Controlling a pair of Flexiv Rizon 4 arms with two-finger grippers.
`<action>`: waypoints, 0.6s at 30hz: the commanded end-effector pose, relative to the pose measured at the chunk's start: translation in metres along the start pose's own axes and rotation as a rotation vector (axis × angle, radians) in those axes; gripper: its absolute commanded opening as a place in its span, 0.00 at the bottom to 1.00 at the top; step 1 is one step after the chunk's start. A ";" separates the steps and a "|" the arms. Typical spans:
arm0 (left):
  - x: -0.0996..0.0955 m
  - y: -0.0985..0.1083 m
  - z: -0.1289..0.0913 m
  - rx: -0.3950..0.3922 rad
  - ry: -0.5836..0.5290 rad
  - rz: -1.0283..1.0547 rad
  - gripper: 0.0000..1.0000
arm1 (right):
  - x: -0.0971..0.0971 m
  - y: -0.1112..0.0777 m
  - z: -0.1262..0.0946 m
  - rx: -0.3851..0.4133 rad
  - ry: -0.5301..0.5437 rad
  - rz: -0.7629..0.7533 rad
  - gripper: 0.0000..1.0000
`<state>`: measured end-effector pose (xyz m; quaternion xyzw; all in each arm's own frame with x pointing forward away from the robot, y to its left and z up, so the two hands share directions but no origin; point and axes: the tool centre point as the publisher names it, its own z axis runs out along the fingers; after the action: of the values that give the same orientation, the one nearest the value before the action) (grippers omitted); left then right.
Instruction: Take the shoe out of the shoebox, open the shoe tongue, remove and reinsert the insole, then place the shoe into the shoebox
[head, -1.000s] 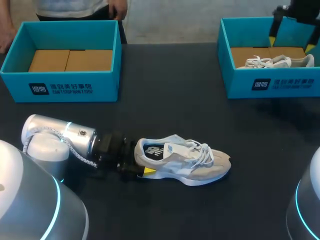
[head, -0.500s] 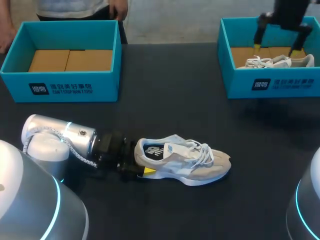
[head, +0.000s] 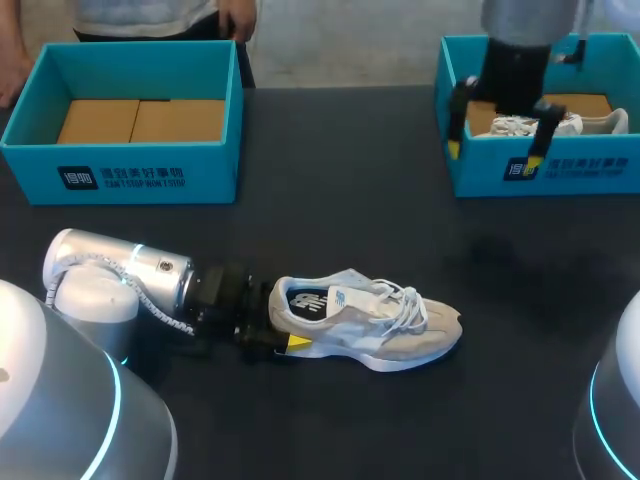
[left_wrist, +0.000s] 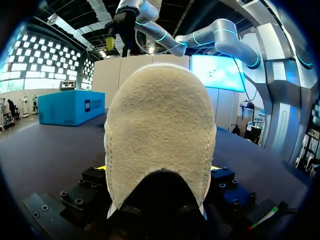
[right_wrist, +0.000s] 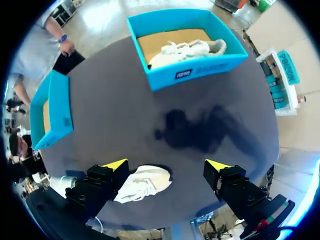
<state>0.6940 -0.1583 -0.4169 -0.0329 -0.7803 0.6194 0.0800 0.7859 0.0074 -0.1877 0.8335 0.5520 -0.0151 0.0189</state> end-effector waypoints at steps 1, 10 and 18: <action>-0.001 0.002 0.001 -0.001 -0.001 -0.001 0.00 | 0.015 -0.025 0.011 -0.046 -0.011 0.013 1.00; -0.001 0.002 0.001 -0.001 -0.001 -0.001 0.00 | 0.015 -0.025 0.011 -0.046 -0.011 0.013 1.00; -0.001 0.002 0.001 -0.001 -0.001 -0.001 0.00 | 0.040 -0.051 0.024 -0.062 -0.018 -0.009 1.00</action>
<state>0.6941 -0.1583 -0.4169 -0.0329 -0.7803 0.6193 0.0800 0.7637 0.0395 -0.1992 0.8295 0.5573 -0.0036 0.0360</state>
